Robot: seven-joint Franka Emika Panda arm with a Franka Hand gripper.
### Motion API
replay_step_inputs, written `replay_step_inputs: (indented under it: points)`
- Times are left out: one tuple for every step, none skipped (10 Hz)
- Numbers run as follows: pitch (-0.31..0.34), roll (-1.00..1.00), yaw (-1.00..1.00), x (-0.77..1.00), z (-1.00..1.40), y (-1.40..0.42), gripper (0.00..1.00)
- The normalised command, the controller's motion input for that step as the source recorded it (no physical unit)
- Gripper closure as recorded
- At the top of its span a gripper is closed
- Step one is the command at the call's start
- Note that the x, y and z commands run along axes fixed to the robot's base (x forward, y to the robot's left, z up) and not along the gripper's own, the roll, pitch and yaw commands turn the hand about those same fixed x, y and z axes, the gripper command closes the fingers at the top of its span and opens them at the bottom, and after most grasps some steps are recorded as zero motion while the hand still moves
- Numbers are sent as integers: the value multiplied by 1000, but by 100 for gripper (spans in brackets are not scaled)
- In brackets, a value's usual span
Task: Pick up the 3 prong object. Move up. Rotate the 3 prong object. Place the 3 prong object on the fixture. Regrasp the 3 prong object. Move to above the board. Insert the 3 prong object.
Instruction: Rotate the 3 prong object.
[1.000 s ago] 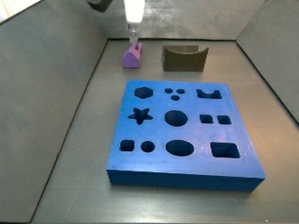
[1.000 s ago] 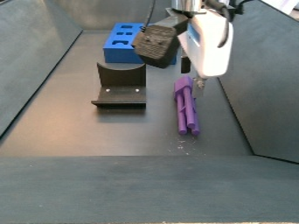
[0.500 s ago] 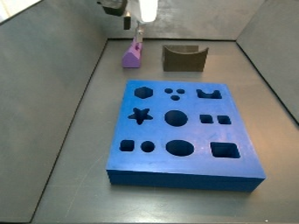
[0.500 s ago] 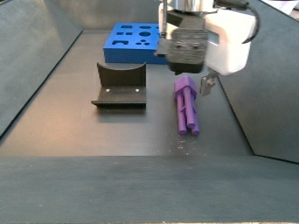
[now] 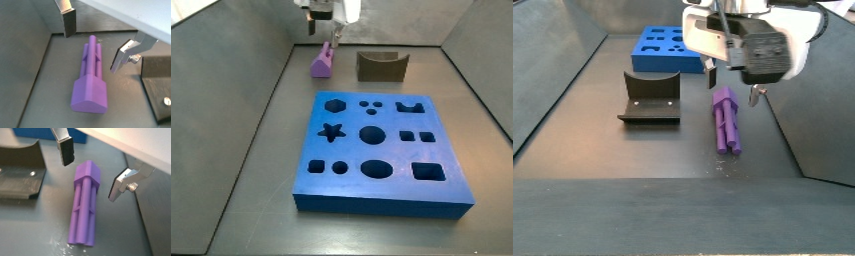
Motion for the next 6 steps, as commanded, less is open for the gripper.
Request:
replay_step_inputs:
  points:
    - [-25,39,1000,41,-33,8,0]
    - [-28,44,1000,40,-33,8,0]
    - [-32,49,1000,40,-33,8,0]
    - [-34,53,1000,40,-34,8,0]
    - [-40,63,1000,40,-34,8,0]
    - [-49,76,1000,39,-34,7,0]
